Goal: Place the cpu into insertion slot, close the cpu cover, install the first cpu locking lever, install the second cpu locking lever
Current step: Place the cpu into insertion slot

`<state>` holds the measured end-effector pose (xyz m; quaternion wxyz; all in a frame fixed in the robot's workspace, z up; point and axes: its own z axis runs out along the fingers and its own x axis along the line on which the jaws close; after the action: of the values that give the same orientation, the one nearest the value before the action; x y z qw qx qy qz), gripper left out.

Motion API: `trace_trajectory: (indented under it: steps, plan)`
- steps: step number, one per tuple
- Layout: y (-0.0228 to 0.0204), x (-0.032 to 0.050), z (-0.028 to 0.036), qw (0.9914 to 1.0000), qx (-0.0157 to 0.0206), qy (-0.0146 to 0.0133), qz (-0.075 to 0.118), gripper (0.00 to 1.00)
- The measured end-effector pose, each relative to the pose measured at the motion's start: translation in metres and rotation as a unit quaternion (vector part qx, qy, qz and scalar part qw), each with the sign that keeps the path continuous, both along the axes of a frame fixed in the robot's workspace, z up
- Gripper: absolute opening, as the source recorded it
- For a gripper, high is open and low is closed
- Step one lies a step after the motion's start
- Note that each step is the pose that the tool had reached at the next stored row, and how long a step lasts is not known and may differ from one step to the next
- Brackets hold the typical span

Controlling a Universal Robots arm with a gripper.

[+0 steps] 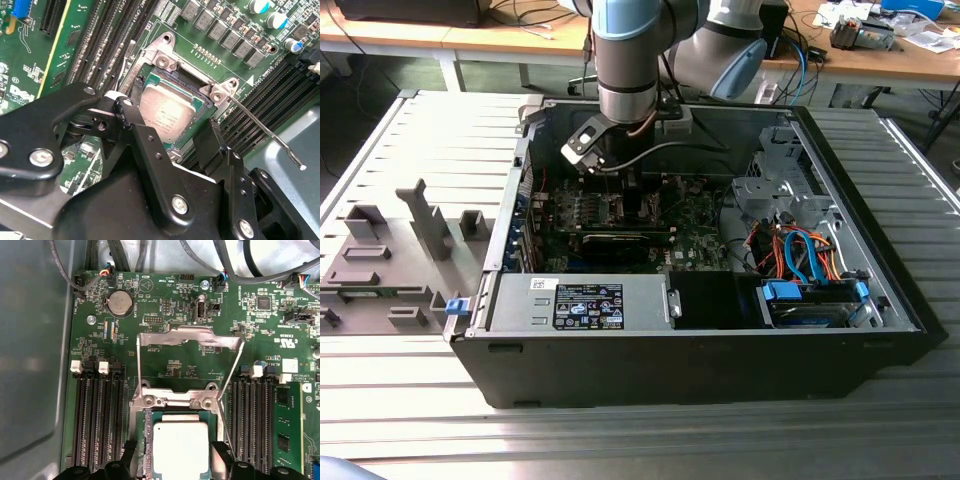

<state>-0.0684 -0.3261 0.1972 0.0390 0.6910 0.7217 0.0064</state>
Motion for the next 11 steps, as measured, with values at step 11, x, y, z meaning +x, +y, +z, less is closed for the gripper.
trace_trajectory:
  steps: [11]
  plan:
    - [-0.0002,-0.0068,-0.0004,0.99971,-0.0013,0.0001,-0.024,0.67]
